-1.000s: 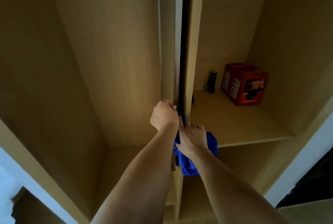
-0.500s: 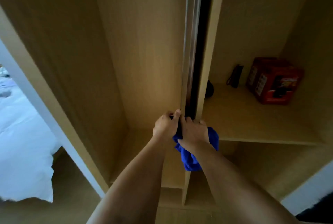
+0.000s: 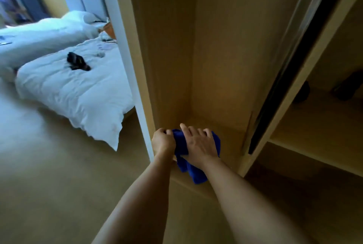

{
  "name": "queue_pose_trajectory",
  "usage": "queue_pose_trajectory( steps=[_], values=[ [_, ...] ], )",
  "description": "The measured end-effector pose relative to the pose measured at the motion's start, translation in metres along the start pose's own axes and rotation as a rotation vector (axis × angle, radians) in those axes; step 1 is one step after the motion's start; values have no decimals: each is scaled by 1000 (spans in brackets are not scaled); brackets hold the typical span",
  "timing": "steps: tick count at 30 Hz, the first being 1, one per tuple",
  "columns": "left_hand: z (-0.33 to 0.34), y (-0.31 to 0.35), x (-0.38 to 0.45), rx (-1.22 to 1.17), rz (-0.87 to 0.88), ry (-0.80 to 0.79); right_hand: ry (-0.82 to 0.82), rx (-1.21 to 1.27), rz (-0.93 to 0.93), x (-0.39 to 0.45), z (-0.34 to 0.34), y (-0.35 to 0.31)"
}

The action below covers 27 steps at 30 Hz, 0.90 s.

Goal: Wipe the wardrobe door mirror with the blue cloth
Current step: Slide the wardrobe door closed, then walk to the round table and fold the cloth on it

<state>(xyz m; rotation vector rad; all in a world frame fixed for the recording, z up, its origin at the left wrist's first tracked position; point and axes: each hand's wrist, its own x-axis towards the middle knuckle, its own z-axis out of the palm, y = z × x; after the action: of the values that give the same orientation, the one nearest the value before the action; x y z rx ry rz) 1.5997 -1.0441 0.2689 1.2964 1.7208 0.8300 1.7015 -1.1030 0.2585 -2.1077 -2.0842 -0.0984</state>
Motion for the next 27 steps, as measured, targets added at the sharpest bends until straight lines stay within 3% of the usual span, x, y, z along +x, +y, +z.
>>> queue_pose_trajectory(
  steps=[6, 8, 12, 17, 19, 24, 27],
  values=[
    [-73, -53, 21, -189, -221, 210, -233, 146, 0, 21, 17, -76],
    [-98, -68, 25, -138, -236, 225, -286, 94, -69, 31, 20, -105],
    [-152, -92, 35, 329, -117, 87, -261, -29, -167, 48, 24, -159],
    [-213, -116, 46, 164, -106, -300, -197, -77, -234, 66, 31, -226],
    [-239, -130, 51, 259, -117, -350, -205, -81, -273, 71, 36, -254],
    [-297, -179, 63, 659, 35, -201, -231, -44, -353, 80, 52, -323],
    [-333, -208, 70, 762, 61, -72, -231, -23, -416, 84, 61, -370]
  ],
)
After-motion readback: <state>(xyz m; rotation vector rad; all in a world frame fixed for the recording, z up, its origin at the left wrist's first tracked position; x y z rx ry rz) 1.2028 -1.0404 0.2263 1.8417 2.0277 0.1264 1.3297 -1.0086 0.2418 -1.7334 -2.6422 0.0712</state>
